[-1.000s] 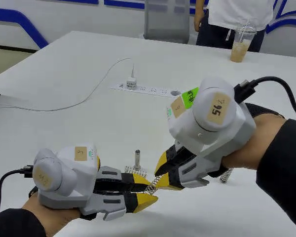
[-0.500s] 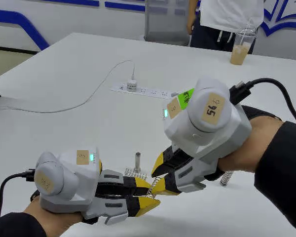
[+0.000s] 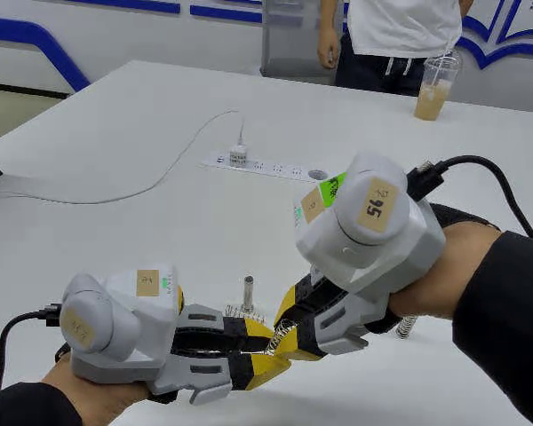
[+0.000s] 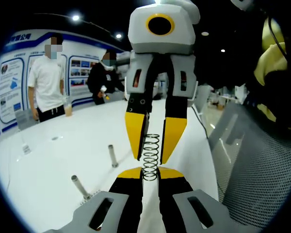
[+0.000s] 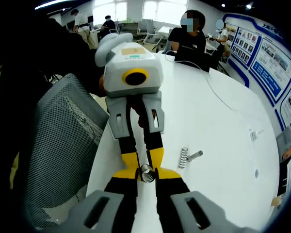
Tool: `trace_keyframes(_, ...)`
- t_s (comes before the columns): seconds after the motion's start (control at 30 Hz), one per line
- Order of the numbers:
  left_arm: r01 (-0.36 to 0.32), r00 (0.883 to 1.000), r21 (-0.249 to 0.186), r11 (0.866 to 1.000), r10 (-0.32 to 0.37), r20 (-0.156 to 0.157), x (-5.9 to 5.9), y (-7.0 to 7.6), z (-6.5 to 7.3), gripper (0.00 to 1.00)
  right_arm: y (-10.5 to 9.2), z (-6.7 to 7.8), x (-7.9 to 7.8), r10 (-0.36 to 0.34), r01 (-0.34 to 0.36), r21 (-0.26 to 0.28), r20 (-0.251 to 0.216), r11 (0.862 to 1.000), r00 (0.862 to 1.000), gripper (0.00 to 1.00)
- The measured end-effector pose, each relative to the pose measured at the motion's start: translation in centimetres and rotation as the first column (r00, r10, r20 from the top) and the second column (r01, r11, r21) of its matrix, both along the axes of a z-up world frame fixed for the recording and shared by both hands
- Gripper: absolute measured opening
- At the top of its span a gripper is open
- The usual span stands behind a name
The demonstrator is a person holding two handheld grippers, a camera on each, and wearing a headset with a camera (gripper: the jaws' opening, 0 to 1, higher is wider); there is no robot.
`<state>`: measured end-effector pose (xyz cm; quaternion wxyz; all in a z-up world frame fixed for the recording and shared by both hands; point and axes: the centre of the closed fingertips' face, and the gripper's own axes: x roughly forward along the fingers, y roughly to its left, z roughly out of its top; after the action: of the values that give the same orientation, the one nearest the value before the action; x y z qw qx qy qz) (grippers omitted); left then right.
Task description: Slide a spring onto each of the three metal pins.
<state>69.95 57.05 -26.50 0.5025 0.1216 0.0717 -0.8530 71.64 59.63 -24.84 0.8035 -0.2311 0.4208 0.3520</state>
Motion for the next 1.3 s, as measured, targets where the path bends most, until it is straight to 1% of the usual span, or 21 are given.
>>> trace_keyframes(0.3, 0.003, 1.000, -0.009, 1.000, -0.003, 0.001, -0.2, -0.2, 0.2, 0.11, 0.1, -0.1, -0.1, -0.005, 0.005, 0.008, -0.012, 1.000, 1.000, 0.12)
trace_keyframes(0.5, -0.007, 1.000, -0.014, 1.000, 0.007, 0.001, 0.0, -0.3, 0.2, 0.12, 0.0, 0.0, 0.0, -0.006, 0.006, 0.005, -0.012, 1.000, 1.000, 0.12)
trace_keyframes(0.77, -0.041, 0.999, 0.007, 0.999, 0.041, 0.001, 0.9, -0.2, -0.2, 0.20, -0.7, 0.1, 0.0, -0.015, 0.015, -0.002, -0.010, 1.000, 1.000, 0.12)
trace_keyframes(1.03, -0.088, 0.996, 0.025, 0.996, 0.088, -0.001, 2.1, 0.3, -0.8, 0.29, -2.3, 0.4, -0.1, -0.047, 0.047, -0.014, -0.007, 0.999, 0.999, 0.12)
trace_keyframes(1.3, -0.133, 0.991, 0.039, 0.990, 0.134, -0.012, 3.2, 0.7, -1.0, 0.36, -3.8, 0.6, -0.1, -0.077, 0.077, -0.029, -0.001, 0.997, 0.997, 0.12)
